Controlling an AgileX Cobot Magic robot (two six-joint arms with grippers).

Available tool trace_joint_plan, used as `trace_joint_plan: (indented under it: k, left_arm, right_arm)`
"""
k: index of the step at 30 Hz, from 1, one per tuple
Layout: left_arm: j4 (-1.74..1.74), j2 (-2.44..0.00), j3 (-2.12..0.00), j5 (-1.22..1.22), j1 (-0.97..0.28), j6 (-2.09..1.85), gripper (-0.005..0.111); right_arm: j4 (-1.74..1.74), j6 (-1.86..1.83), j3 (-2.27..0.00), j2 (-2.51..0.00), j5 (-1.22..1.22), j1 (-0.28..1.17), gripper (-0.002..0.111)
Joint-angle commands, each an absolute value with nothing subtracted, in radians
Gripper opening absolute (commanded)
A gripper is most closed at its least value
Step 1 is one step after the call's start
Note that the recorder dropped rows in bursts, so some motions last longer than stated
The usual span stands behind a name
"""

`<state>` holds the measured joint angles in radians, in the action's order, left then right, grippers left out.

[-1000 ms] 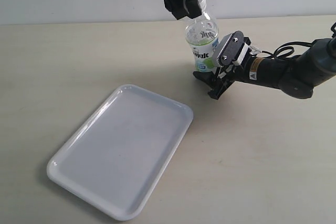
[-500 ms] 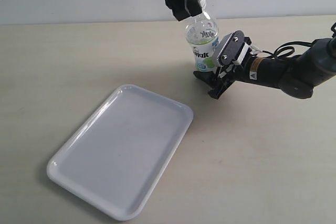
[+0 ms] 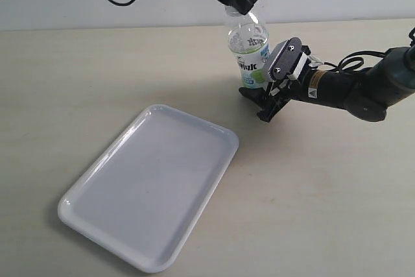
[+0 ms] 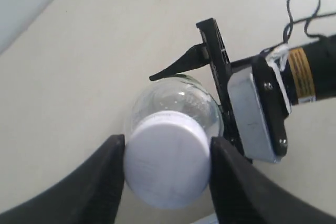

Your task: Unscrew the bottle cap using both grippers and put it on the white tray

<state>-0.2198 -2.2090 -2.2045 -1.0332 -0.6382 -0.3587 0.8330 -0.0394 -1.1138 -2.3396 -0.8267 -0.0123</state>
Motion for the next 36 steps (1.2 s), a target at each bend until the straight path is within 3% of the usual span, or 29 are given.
trace_joint_plan:
  k: [1,7,14,16,22,29,36]
  left_arm:
    - [-0.219,-2.207,-2.210,-0.987,-0.639,-0.013,0.000]
    - [-0.240,-2.207,-2.210,-0.937,-0.638,0.034,0.003]
    - [-0.240,-2.205,-2.212,-0.954,-0.637,0.013,0.062]
    - [-0.240,-2.205,-2.222,-0.959,-0.637,0.000,0.068]
    - [-0.238,-2.205,-2.318,-1.014,-0.637,-0.135,0.066]
    - [-0.246,-2.175,-2.390,-1.147,-0.644,-0.804,0.066]
    - [-0.246,-2.178,-2.385,-1.163,-0.649,-1.212,0.066]
  right_arm:
    - [0.837,-0.050,-1.115,-2.337,-0.794,-0.012,0.000]
    - [0.837,-0.048,-1.115,-2.337,-0.781,-0.012,0.000]
    - [0.837,-0.048,-1.115,-2.337,-0.779,-0.012,0.000]
    - [0.837,-0.048,-1.115,-2.337,-0.779,-0.012,0.000]
    - [0.837,-0.048,-1.115,-2.337,-0.779,-0.012,0.000]
    - [0.837,-0.048,-1.115,-2.337,-0.779,-0.012,0.000]
    - [0.837,-0.048,-1.115,-2.337,-0.779,-0.012,0.000]
